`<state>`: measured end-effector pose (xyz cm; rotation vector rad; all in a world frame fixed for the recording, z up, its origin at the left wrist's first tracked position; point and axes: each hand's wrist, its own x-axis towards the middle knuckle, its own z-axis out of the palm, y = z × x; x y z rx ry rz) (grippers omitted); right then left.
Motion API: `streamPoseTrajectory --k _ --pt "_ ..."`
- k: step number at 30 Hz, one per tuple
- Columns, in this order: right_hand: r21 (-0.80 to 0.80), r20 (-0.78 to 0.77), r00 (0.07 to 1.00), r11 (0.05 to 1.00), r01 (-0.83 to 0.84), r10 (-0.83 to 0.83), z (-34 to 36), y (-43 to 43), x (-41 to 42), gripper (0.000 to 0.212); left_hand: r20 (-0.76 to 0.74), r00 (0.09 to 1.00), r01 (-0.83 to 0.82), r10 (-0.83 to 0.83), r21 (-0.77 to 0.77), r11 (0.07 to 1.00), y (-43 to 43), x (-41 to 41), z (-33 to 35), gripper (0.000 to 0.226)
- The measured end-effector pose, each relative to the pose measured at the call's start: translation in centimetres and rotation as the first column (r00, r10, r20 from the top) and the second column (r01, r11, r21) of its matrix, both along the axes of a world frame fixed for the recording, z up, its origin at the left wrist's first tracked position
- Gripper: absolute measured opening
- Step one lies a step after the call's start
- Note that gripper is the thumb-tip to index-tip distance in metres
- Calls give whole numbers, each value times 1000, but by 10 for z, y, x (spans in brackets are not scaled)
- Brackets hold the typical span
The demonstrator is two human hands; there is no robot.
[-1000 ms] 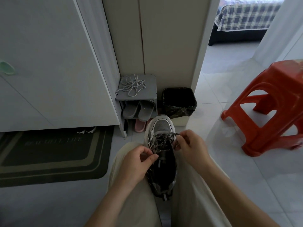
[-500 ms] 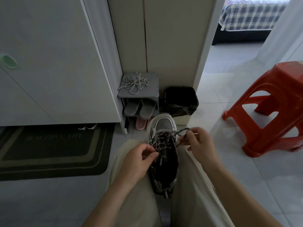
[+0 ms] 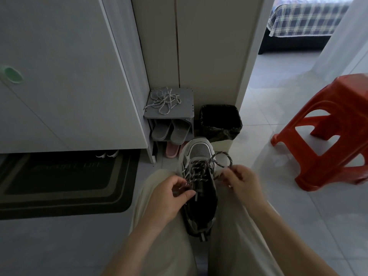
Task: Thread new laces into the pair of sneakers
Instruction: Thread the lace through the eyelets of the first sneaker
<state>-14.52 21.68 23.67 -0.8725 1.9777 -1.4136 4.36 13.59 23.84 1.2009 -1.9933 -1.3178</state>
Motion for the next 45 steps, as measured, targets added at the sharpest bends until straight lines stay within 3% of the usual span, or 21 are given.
streamPoseTrajectory --k 3,6,9,11,15,18,20,23,25,28,34,38,41,45 --pt "51 -131 985 993 -109 115 -3 5 7 9 -1 1000 8 -8 -28 1000 2 1 1 28" --pt "46 -211 977 998 -31 40 -4 2 9 17 2 999 34 -34 -41 999 3 1 0 35" --pt "-53 144 983 991 119 -111 5 -3 7 15 21 999 34 -33 -54 998 3 2 -1 36" --pt "-52 221 969 991 124 -110 9 -4 5 14 45 999 27 -23 -70 997 3 3 -1 38" --pt "82 -107 987 990 -114 122 0 3 5 4 122 992 54 -37 -133 990 5 1 1 52" --pt "113 -204 973 990 -86 107 -7 5 6 7 175 983 89 -55 -190 978 10 -1 2 63" --pt "75 -116 993 997 -19 28 -5 3 8 11 163 986 74 -41 -199 977 11 -2 2 61" --pt "-8 199 979 999 41 -38 1 2 11 12 162 986 60 -28 -199 978 10 -2 2 58" --pt "-20 188 982 1000 4 0 1 3 10 11 159 987 60 -30 -187 981 10 -1 2 58" --pt "29 12 995 995 -99 99 -3 6 6 9 146 989 57 -32 -172 983 9 -1 1 57" --pt "44 -79 993 995 -89 92 -10 3 6 3 135 990 57 -33 -180 982 10 -1 -1 55" --pt "26 47 998 998 -51 50 -12 2 3 14 140 990 49 -22 -195 979 9 0 -2 52" --pt "-23 309 951 1000 18 -10 -1 0 3 15 149 989 47 -18 -193 980 9 0 -2 51" --pt "-27 299 954 1000 7 2 4 2 3 16 150 988 61 -34 -179 982 7 0 -5 51"
